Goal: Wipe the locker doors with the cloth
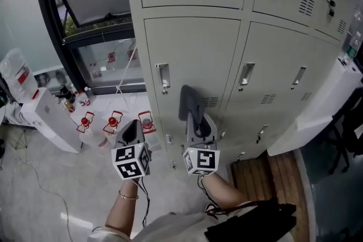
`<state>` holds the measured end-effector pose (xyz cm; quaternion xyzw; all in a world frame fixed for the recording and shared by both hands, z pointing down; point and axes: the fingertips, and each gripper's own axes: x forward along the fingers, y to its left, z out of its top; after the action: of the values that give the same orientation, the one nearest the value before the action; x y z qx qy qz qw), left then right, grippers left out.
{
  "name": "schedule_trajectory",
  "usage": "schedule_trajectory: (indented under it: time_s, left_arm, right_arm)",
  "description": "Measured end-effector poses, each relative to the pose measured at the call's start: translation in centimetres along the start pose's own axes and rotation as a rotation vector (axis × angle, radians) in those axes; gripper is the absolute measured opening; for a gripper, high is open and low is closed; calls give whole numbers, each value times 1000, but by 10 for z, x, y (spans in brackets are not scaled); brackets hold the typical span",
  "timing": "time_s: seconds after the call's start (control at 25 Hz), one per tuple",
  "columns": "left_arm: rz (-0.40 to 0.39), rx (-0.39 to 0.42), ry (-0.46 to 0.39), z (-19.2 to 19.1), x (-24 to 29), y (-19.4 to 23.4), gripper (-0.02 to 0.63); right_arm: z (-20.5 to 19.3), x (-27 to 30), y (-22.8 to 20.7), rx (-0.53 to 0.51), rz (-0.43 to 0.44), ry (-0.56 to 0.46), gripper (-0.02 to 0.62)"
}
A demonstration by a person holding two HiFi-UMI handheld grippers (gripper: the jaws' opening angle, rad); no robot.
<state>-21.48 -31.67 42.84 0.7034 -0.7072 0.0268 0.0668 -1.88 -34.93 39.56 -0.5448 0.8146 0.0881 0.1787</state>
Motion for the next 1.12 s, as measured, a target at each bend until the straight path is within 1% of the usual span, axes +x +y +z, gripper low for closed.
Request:
schedule_trajectory:
  time_s: [0.24,0.44,0.6,0.76,1.12]
  left_arm:
    - [4,-19,-12,-4,-4,32,3]
    - [5,-22,-18,-3,-8,53,3]
    - [14,-28,-29,-3,-7,68,3]
    - [17,-32,-19,-10,-5,76,3]
    - [-3,-35,-9,-14,2,68,3]
  right_arm:
    - [-34,16,51,17,40,31,78]
    - [-55,28,74,4,42,59,78]
    - [-70,38,76,-16,12,85,78]
    - [-79,40,74,-27,-6,95,78]
    - [-81,41,64,-36,-26,101,78]
